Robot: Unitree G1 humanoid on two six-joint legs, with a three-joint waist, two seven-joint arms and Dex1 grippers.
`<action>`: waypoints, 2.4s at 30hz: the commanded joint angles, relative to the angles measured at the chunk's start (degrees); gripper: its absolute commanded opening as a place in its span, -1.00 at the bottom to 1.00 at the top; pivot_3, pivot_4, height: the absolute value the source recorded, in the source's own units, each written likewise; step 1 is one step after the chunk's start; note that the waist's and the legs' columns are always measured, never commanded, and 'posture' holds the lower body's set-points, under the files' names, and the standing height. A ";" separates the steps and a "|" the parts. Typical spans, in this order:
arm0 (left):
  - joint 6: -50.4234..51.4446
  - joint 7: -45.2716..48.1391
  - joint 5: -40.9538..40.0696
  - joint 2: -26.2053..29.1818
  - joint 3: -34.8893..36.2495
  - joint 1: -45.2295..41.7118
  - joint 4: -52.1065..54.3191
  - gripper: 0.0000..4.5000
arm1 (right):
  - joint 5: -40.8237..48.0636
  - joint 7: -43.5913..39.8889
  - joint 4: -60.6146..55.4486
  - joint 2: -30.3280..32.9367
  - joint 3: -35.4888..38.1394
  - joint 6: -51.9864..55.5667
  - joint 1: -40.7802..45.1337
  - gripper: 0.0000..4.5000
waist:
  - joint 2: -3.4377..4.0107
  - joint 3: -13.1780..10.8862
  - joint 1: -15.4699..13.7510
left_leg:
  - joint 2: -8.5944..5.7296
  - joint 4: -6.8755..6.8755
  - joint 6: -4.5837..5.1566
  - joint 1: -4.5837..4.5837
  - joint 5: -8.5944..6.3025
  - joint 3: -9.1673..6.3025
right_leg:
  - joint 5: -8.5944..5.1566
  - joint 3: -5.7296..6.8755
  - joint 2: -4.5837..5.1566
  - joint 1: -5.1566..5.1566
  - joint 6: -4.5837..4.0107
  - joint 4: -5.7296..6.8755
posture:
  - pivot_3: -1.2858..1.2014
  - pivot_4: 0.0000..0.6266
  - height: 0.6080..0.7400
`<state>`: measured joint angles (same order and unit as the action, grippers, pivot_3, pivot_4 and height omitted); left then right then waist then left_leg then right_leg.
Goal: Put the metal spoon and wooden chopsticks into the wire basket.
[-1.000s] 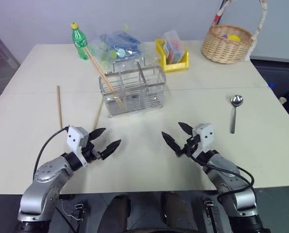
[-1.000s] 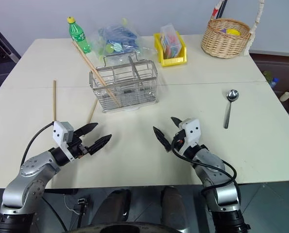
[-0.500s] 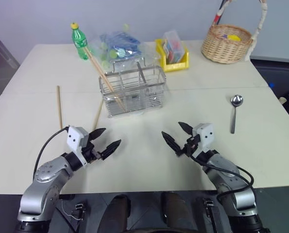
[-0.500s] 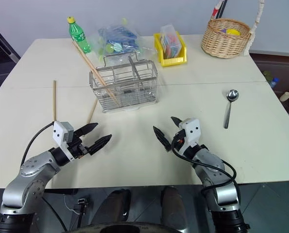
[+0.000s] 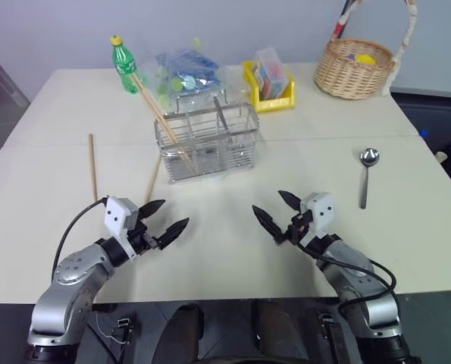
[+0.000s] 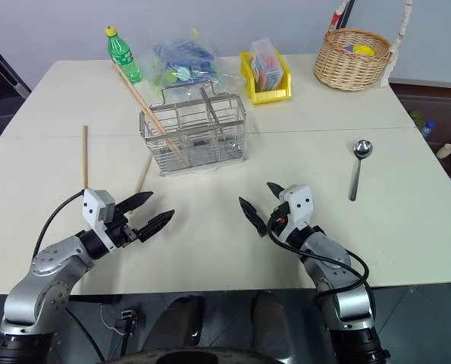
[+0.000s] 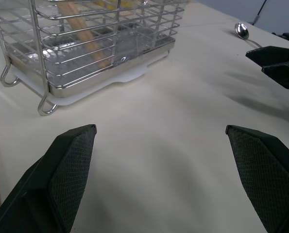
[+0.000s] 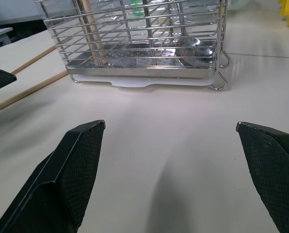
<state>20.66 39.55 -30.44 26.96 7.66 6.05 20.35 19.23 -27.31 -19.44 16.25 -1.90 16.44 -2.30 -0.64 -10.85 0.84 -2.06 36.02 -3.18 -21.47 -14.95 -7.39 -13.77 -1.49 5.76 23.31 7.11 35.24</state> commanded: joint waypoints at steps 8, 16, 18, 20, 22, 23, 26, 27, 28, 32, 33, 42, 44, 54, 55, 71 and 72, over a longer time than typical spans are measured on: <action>-1.50 0.30 0.12 -0.02 0.54 0.08 0.95 1.00 | 0.08 0.00 -0.72 -0.46 0.08 -1.10 0.35 0.97 | 0.00 0.00 0.00 | 0.00 0.00 0.00 0.00 0.00 0.00 | 0.00 0.00 0.00 0.00 0.00 0.00 | 0.03 -0.52 1.00; -1.48 0.13 0.15 -0.08 0.55 0.16 1.08 1.00 | 0.09 -0.03 -0.63 -0.55 -0.01 -1.08 0.44 0.97 | 0.00 0.00 0.00 | 0.00 0.00 0.00 0.00 0.00 0.00 | 0.00 0.00 0.00 0.00 0.00 0.00 | 0.03 -0.52 1.00; -1.44 0.10 0.13 -0.09 0.55 0.18 1.12 1.00 | 0.08 -0.03 -0.64 -0.57 -0.04 -1.08 0.43 0.97 | 0.00 0.00 0.00 | 0.00 0.00 0.00 0.00 0.00 0.00 | 0.00 0.00 0.00 0.00 0.00 0.00 | 0.03 -0.52 1.00; -1.41 0.06 0.13 -0.14 0.49 0.20 1.19 1.00 | 0.09 -0.03 -0.67 -0.56 -0.01 -1.06 0.40 0.97 | 0.00 0.00 0.00 | 0.00 0.00 0.00 0.00 0.00 0.00 | 0.00 0.00 0.00 0.00 0.00 0.00 | 0.03 -0.52 1.00; -1.39 0.02 0.13 -0.18 0.42 0.20 1.22 1.00 | 0.11 -0.05 -0.70 -0.53 0.01 -1.03 0.34 0.97 | 0.00 0.00 0.00 | 0.00 0.00 0.00 0.00 0.00 0.00 | 0.00 0.00 0.00 0.00 0.00 0.00 | 0.03 -0.52 1.00; -1.37 -0.01 0.15 -0.21 0.38 0.18 1.24 1.00 | 0.12 -0.07 -0.68 -0.50 0.04 -1.02 0.35 0.97 | 0.00 0.00 0.00 | 0.00 0.00 0.00 0.00 0.00 0.00 | 0.00 0.00 0.00 0.00 0.00 0.00 | 0.03 -0.52 1.00; -1.36 -0.06 0.17 -0.27 0.34 0.14 1.25 1.00 | 0.09 -0.06 -0.68 -0.48 0.03 -1.01 0.37 0.97 | 0.00 0.00 0.00 | 0.00 0.00 0.00 0.00 0.00 0.00 | 0.00 0.00 0.00 0.00 0.00 0.00 | 0.03 -0.52 1.00; -1.35 -0.09 0.18 -0.30 0.30 0.16 1.31 1.00 | 0.10 -0.07 -0.71 -0.47 0.04 -1.02 0.34 0.97 | 0.00 0.00 0.00 | 0.00 0.00 0.00 0.00 0.00 0.00 | 0.00 0.00 0.00 0.00 0.00 0.00 | 0.03 -0.52 1.00; -1.33 -0.10 0.18 -0.32 0.28 0.18 1.36 1.00 | 0.10 -0.08 -0.72 -0.46 0.04 -1.02 0.32 0.97 | 0.00 0.00 0.00 | 0.00 0.00 0.00 0.00 0.00 0.00 | 0.00 0.00 0.00 0.00 0.00 0.00 | 0.03 -0.52 1.00; -1.20 -0.13 0.06 -0.26 0.40 0.07 1.58 1.00 | 0.16 -0.19 -0.67 -0.33 0.16 -0.98 0.39 0.97 | 0.00 0.00 0.00 | 0.00 0.00 0.00 0.00 0.00 0.00 | 0.00 0.00 0.00 0.00 0.00 0.00 | 0.03 -0.52 1.00; -1.18 -0.11 0.00 -0.20 0.46 0.02 1.68 1.00 | 0.19 -0.21 -0.64 -0.30 0.20 -0.97 0.42 0.97 | 0.00 0.00 0.00 | 0.00 0.00 0.00 0.00 0.00 0.00 | 0.00 0.00 0.00 0.00 0.00 0.00 | 0.03 -0.52 1.00; 3.09 5.62 -6.55 5.75 2.43 -1.17 6.96 1.00 | 0.56 0.54 -1.24 2.23 2.25 2.60 2.57 0.97 | 0.00 0.00 0.02 | 0.00 -0.01 0.00 0.00 0.00 0.00 | 0.00 0.00 0.00 0.00 -0.01 0.01 | 0.03 -0.52 1.00; 4.06 8.01 -8.13 8.23 2.60 -1.94 7.38 1.00 | 1.21 1.60 -1.81 2.59 3.56 4.34 2.97 0.97 | 0.00 0.00 -0.01 | 0.00 0.00 0.00 0.00 0.00 0.00 | -0.01 0.00 0.00 0.00 -0.01 0.00 | 0.03 -0.52 1.00; 8.06 15.49 -12.14 13.44 0.07 -10.69 5.29 1.00 | 4.53 8.34 -2.55 7.41 14.42 17.10 10.94 0.97 | 0.02 -0.02 0.08 | 0.00 0.00 0.00 -0.03 0.00 0.01 | 0.00 0.00 0.00 0.03 -0.01 0.01 | 0.03 -0.52 1.00; 8.03 15.65 -11.92 13.18 -0.33 -11.46 4.77 1.00 | 4.63 8.62 -2.06 8.38 15.47 18.26 12.13 0.97 | 0.03 -0.02 0.05 | 0.00 -0.01 0.00 -0.02 0.00 0.01 | 0.00 0.00 0.00 0.02 0.00 0.01 | 0.03 -0.52 1.00; 6.44 14.10 -8.54 8.25 -3.51 -18.01 1.02 1.00 | -2.53 15.15 34.25 20.50 20.70 28.70 34.51 0.97 | 0.03 -0.03 0.23 | -0.01 -0.01 0.03 -0.04 0.00 0.07 | 0.03 0.00 0.00 0.02 0.05 0.00 | 0.03 -0.52 1.00; 6.39 13.84 -8.51 8.15 -3.32 -17.72 1.28 1.00 | -2.50 15.65 36.20 20.45 21.07 29.31 35.79 0.97 | 0.03 -0.03 0.24 | -0.01 -0.02 0.03 -0.04 0.00 0.07 | 0.04 0.00 0.00 0.03 0.06 0.00 | 0.03 -0.52 1.00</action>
<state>28.04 53.83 -38.98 35.24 3.23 -11.66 20.27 17.04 -12.44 15.18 35.76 17.45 45.35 31.40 -0.61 -10.88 1.08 -2.07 36.00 -3.15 -21.51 -14.95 -7.32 -13.71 -1.50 5.76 23.34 7.19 35.24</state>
